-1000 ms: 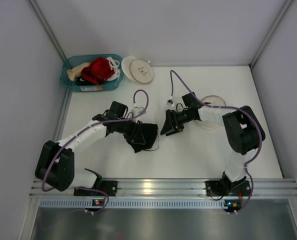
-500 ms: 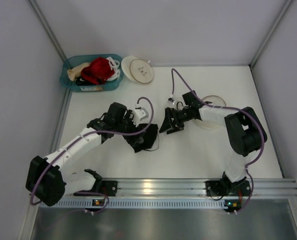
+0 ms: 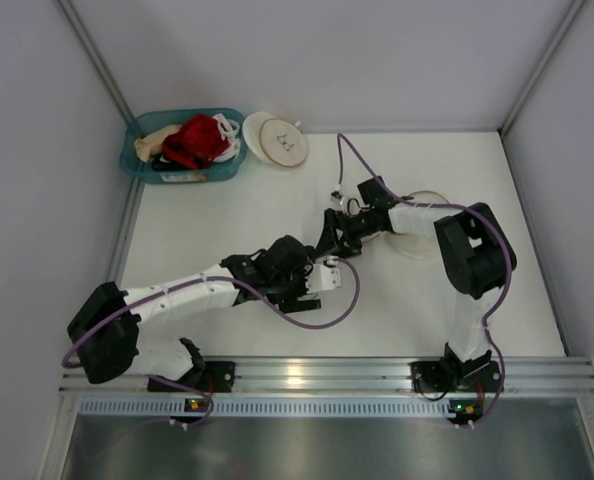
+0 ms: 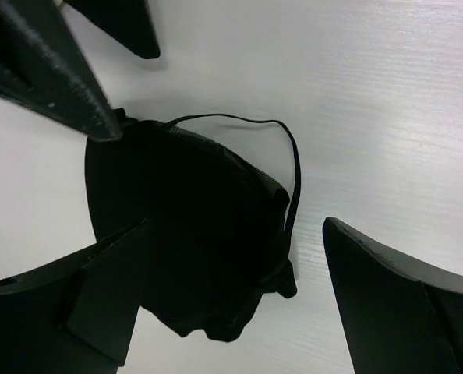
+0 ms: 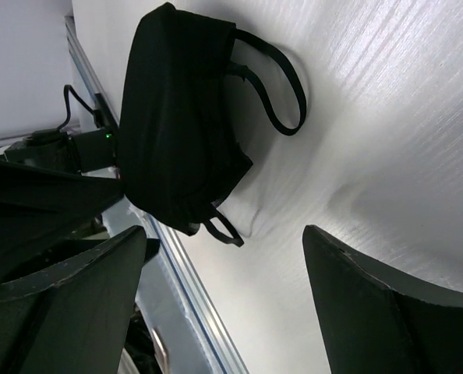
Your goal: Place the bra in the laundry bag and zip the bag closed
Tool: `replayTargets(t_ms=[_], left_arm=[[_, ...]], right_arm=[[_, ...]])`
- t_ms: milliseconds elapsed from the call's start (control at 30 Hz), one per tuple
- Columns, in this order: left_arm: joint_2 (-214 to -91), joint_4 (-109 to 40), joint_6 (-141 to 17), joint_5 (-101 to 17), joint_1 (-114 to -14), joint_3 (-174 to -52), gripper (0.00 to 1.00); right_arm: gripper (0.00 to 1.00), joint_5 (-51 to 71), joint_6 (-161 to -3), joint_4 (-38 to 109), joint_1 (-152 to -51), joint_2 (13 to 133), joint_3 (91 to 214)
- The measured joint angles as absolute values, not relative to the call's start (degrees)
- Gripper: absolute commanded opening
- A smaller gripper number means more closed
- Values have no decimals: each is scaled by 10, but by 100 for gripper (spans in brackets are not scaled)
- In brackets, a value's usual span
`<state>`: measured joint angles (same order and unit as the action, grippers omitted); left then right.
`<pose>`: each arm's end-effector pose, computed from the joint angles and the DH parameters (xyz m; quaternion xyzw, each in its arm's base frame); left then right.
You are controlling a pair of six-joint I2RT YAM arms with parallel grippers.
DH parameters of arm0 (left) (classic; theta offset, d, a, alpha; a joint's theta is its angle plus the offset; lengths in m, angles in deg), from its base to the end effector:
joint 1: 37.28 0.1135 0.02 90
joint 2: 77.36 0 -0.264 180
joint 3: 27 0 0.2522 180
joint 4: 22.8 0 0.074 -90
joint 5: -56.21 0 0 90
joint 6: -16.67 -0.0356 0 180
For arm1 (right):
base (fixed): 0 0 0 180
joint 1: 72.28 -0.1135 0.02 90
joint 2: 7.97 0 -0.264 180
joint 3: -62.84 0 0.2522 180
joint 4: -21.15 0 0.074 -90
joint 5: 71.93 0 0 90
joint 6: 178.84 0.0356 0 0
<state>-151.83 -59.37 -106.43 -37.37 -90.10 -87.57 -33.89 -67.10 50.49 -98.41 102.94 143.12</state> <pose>0.1577 -0.2116 0.2228 0.6488 0.6812 -0.0868 0.3280 0.3281 0.1922 0.1486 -0.1467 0.8633 0.4812 0.0412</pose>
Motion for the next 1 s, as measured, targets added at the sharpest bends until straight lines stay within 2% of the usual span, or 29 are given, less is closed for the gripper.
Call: replayTargets(t_ms=[300,433,467,533,567,667,700,800,933,1000], left_arm=[[-1635,-551,-1064,-300,-918,-875,95],[-1662,-521,-1061,-263,-918,-877,87],[-1668,-512,-1060,-253,-918,-880,80],[-1677,-499,-1058,-243,-917,-882,72],[-1682,-494,-1057,-239,-915,-884,63],[-1694,-485,-1052,-236,-902,-885,46],[-1697,-485,-1051,-235,-898,-886,32],[-1706,-488,-1048,-237,-883,-888,9],[-1700,-496,-1050,-253,-874,-889,1],[-1687,-506,-1049,-265,-872,-889,0]], right_arm=[[82,-342,-666,503,-985,1036,1436],[81,-343,-666,504,-985,1036,1436],[81,-343,-666,503,-985,1036,1436],[81,-343,-667,503,-985,1036,1436],[80,-344,-667,503,-985,1036,1436],[80,-345,-667,503,-985,1036,1436],[80,-346,-667,503,-985,1036,1436],[82,-346,-667,503,-985,1036,1436],[86,-348,-659,494,-987,1036,1436],[93,-350,-647,486,-990,1037,1436]])
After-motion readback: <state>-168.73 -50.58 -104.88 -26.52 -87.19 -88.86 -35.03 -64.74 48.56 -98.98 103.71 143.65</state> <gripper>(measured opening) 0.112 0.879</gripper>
